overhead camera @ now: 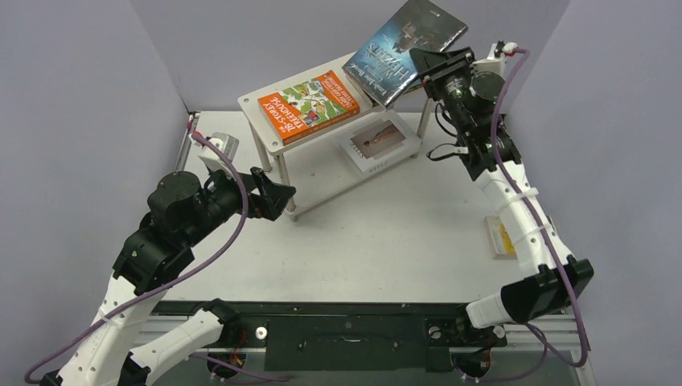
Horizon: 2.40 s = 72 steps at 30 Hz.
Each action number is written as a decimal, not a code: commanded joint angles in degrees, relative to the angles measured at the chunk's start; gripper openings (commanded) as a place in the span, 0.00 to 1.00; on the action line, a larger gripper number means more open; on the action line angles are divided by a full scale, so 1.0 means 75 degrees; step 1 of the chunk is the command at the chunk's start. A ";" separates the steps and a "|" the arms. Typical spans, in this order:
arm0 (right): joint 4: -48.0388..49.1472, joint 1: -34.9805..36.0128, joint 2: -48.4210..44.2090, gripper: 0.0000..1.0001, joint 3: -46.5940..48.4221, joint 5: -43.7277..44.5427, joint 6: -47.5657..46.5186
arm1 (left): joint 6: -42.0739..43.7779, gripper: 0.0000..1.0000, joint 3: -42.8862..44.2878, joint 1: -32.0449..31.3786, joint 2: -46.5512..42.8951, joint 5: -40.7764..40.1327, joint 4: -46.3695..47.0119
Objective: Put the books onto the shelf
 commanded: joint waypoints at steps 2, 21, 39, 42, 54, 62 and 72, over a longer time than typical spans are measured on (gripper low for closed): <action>0.2013 -0.0224 0.0677 0.00 0.0841 0.1102 0.0918 | 0.0197 0.96 0.0058 0.0031 -0.0370 0.0188 -0.0079; 0.3455 -0.0556 0.1475 0.00 -0.0084 0.0887 0.2458 | 0.0398 0.96 0.0271 0.0031 -0.0185 -0.0158 -0.0548; 0.3723 -0.0593 0.1428 0.00 -0.0779 0.0666 0.2789 | 0.0259 0.96 0.0171 0.0031 -0.0117 -0.0150 -0.0414; 0.3813 -0.0595 0.1462 0.00 -0.0866 0.0458 0.2917 | 0.0251 0.96 0.0154 0.0031 -0.0107 -0.0150 -0.0383; 0.3911 -0.0498 0.1527 0.00 -0.0898 0.0344 0.3015 | 0.0281 0.96 0.0195 0.0031 -0.0100 -0.0160 -0.0335; 0.3529 -0.0384 0.1490 0.32 -0.0877 0.0469 0.2823 | 0.0321 0.96 0.0244 0.0031 -0.0073 -0.0153 -0.0341; 0.1081 -0.0244 0.1499 0.48 0.0328 0.0711 0.2116 | 0.0268 0.96 0.0204 0.0031 -0.0092 -0.0152 -0.0345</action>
